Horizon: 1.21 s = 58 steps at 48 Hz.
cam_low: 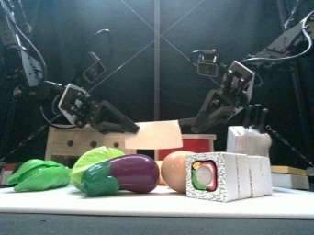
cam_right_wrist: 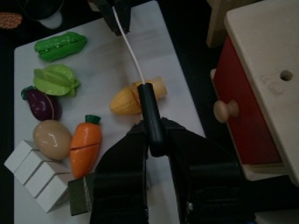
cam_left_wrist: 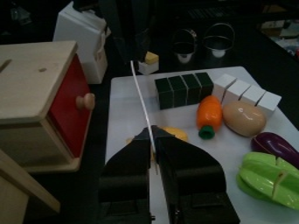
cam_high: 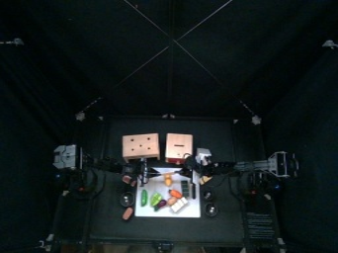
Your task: Hold cleaver with other hand
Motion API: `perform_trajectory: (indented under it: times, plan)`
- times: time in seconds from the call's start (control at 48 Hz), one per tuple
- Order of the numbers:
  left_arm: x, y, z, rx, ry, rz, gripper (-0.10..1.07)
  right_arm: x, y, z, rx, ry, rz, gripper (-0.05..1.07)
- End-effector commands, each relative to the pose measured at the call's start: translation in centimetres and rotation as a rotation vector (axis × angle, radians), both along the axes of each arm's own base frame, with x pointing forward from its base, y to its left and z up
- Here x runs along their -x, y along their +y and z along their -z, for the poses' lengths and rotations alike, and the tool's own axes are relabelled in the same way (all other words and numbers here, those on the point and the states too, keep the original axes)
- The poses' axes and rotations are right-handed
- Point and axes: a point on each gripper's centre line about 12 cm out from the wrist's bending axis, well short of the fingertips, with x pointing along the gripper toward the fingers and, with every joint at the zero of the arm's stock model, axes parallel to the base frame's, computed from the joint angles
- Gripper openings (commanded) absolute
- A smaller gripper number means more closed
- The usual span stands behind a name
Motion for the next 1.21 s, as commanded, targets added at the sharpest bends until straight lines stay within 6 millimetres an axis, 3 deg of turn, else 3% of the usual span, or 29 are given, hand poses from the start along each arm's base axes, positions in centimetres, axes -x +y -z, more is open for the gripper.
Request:
perform_trajectory:
  times: [0.0,0.354,1.188]
  plan:
    - [-0.1,-1.3,0.0,-0.007,0.02,0.034,0.42,0.1,-0.7,0.0,0.006,0.014,0.042,0.35]
    - [0.1,-2.1,0.7,-0.008,0.075,0.05,0.42,-0.7,-0.3,0.9,0.003,0.04,0.026,0.35]
    - [0.0,-2.3,0.4,-0.007,0.065,0.051,0.42,0.3,-0.2,0.5,0.001,0.04,0.057,0.35]
